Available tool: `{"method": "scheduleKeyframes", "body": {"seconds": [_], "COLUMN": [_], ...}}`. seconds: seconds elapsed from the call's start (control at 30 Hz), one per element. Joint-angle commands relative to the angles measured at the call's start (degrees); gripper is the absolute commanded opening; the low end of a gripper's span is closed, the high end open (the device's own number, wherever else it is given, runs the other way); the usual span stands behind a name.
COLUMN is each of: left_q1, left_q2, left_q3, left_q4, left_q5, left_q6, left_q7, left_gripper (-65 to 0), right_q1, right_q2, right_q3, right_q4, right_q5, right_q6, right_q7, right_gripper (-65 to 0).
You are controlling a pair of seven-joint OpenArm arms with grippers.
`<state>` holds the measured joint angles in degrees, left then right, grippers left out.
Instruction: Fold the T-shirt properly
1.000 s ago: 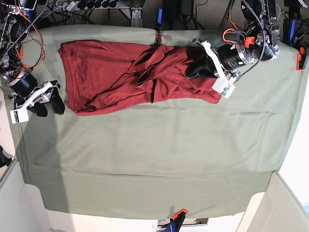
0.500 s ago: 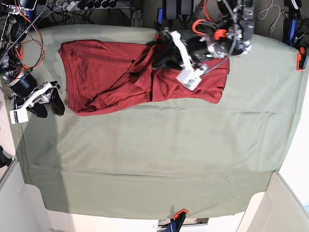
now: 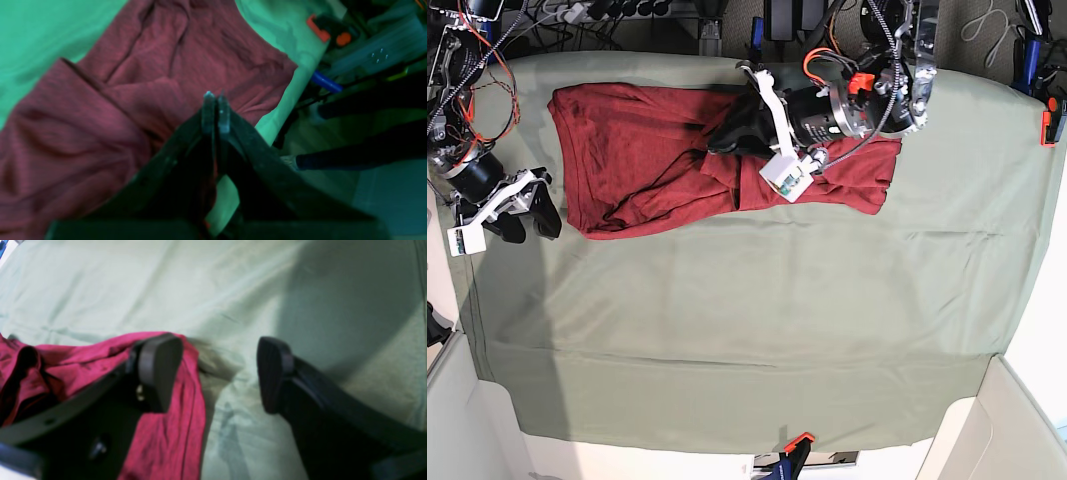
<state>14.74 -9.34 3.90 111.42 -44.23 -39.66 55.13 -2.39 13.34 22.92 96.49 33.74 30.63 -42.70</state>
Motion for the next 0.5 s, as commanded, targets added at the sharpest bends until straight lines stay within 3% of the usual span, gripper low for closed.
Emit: {"method": "scheduleKeyframes", "body": {"seconds": [0.0,0.23,0.47], "left_q1": [-0.42,1.40,6.43], "left_q2": [-0.24,-4.46,-5.55], "left_q3": [-1.36,-10.82,-11.41], "left_q4": [2.03,2.25,1.86], "left_q5": [-2.05,-3.13,-2.45], "left_q6": [-0.34,-0.34,-0.34], "left_q7": [-0.81,-0.48,-1.62], "left_gripper": [-65.0,-65.0,-65.0], "right_q1": [0.63,0.66,0.66], "right_q2": [0.79,0.76,0.76], "right_q3": [0.33,0.33,0.33], "right_q4": [0.83,0.83,0.83], "right_q5": [1.18,1.22,1.22], "right_q6": [0.02,0.02,0.02], "right_q7": [1.57,1.75,1.77], "right_gripper": [-26.6,-26.6,-26.6]}}
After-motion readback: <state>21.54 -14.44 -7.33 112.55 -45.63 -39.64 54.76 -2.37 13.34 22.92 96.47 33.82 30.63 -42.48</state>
